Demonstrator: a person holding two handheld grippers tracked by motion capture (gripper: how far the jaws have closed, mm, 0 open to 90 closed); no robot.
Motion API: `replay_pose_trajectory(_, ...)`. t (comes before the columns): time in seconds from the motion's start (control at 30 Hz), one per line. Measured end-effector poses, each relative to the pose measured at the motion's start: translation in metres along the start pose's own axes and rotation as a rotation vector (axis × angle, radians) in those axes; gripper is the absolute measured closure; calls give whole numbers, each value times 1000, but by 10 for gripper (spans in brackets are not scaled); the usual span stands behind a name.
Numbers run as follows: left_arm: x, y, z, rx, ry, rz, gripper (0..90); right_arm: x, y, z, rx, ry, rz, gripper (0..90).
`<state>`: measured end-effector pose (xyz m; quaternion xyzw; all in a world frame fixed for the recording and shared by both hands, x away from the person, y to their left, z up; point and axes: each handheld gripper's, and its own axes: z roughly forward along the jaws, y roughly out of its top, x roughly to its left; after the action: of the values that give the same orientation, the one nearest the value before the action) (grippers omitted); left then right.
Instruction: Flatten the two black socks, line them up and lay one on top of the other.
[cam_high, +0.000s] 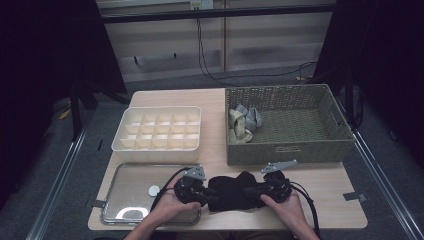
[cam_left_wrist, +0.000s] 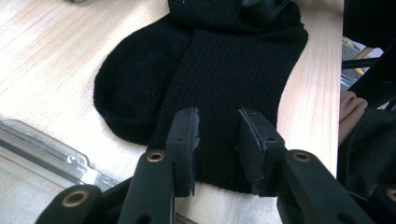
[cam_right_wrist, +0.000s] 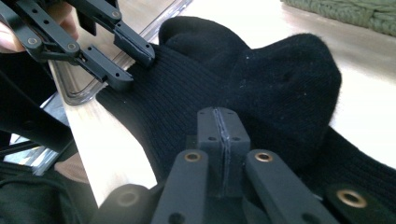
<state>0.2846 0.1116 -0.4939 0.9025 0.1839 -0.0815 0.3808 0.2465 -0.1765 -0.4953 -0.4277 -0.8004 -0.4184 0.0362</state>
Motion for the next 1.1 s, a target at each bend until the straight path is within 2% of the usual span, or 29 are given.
replay_pose_trajectory(0.07,0,0,0,3,3,-1,645,-1,1,-1,-11,8,0,862)
replay_pose_trajectory(0.13,-1,0,1,-6,-1,-11,644,-3,5,-9,-56,11,9,818)
replay_pose_trajectory(0.17,-1,0,1,-6,-1,-11,645,-3,5,-9,-56,11,9,818)
replay_pose_trajectory(0.2,0,0,0,0,-1,-4,645,-4,7,-15,-79,3,11,786)
replay_pose_trajectory(0.3,-1,0,0,-1,4,-10,646,-7,10,-19,-87,-15,16,764)
replay_pose_trajectory(0.37,0,0,0,-3,0,-11,645,-14,12,-24,-117,-30,34,744)
replay_pose_trajectory(0.4,0,0,0,0,1,-5,645,-14,12,-24,-117,-30,34,744)
replay_pose_trajectory(0.47,0,-1,2,-20,-5,-19,647,-21,14,-20,-104,-53,42,673)
replay_pose_trajectory(0.53,0,0,1,-14,-4,-10,647,-24,15,-18,-98,-59,40,642)
replay_pose_trajectory(0.57,-1,0,1,-7,17,-14,647,-26,16,-15,-96,-74,47,618)
replay_pose_trajectory(0.63,-1,0,1,-12,5,-14,647,-30,18,-9,-91,-77,48,576)
replay_pose_trajectory(0.67,0,0,1,-9,0,-13,647,-32,19,-3,-71,-97,59,530)
replay_pose_trajectory(0.73,0,0,0,-1,2,-11,647,-34,18,-1,-57,-98,56,555)
replay_pose_trajectory(0.77,0,0,1,-5,0,-10,647,-36,16,2,-43,-93,70,697)
replay_pose_trajectory(0.8,0,0,1,-5,0,-10,647,-36,16,3,-43,-82,68,792)
replay_pose_trajectory(0.83,0,0,0,1,0,-4,647,-36,16,3,-43,-82,68,792)
replay_pose_trajectory(0.87,0,0,0,3,12,-3,648,-35,14,2,-51,-100,70,838)
replay_pose_trajectory(0.93,-1,0,0,0,-2,4,648,-32,13,-3,-74,-105,79,855)
replay_pose_trajectory(0.97,-2,-1,1,-8,0,6,649,-30,12,-8,-95,-111,84,855)
replay_pose_trajectory(1.0,-3,0,0,13,9,10,650,-28,11,-14,-110,-121,85,855)
replay_pose_trajectory(1.03,-3,-1,0,5,3,2,652,-27,8,-24,-139,-129,84,854)
replay_pose_trajectory(1.07,-3,-1,0,4,-5,12,654,-28,6,-30,-159,-135,90,854)
replay_pose_trajectory(1.1,-4,-2,-2,21,8,13,655,-29,4,-35,-169,-134,103,854)
